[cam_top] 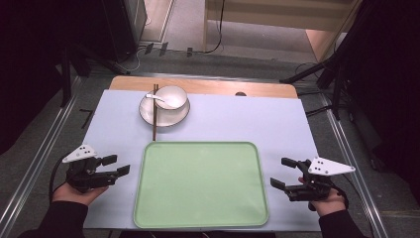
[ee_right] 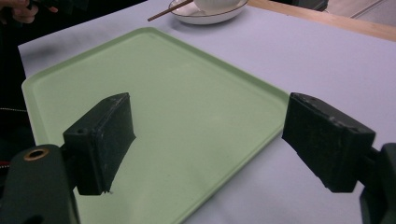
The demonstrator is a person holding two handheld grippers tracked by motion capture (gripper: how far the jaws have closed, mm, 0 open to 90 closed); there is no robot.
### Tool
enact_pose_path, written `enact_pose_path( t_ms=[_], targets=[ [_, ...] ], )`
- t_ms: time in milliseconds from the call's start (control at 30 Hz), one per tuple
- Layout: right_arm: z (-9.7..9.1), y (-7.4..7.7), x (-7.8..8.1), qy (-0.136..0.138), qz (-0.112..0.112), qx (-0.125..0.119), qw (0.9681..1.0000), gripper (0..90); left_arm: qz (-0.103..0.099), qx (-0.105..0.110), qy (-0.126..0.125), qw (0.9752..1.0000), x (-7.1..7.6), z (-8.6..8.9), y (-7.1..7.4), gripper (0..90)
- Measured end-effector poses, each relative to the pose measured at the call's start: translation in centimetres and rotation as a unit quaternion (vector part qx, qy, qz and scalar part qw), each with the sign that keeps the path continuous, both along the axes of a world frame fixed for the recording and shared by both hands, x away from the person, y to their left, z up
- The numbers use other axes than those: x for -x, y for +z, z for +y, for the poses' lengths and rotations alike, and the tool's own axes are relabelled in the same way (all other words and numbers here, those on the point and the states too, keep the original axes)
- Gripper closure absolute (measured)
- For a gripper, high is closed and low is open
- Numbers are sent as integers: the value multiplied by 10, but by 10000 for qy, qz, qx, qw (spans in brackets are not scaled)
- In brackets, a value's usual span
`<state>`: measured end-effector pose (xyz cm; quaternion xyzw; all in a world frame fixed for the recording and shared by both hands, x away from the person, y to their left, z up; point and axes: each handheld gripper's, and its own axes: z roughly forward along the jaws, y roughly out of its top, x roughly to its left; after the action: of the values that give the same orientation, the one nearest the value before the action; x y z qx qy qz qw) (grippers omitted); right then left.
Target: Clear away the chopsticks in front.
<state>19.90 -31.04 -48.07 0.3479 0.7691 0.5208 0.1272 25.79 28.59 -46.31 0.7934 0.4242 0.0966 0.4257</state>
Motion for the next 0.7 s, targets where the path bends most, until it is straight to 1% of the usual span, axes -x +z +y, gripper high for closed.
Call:
enact_pose_path(
  t_ms=[300, 533, 600, 633, 700],
  targets=[
    [1, 0, 0, 21, 27, -3, 10000, 167, 0, -33, -28, 10000, 0, -3, 1, 334],
    [1, -1, 0, 18, 31, 35, 10000, 167, 222, 26, 101, 9997, -1, -4, 4, 355],
    [1, -1, 0, 13, 20, 47, 10000, 168, 427, 216, 176, 9987, -4, -5, 7, 368],
    [1, 0, 1, 3, 6, 43, 10000, 168, 484, 280, 250, 9981, -5, -5, 11, 365],
    [1, 1, 1, -15, -48, 25, 10000, 168, 309, 70, 275, 9991, -7, -9, 18, 360]
  ],
)
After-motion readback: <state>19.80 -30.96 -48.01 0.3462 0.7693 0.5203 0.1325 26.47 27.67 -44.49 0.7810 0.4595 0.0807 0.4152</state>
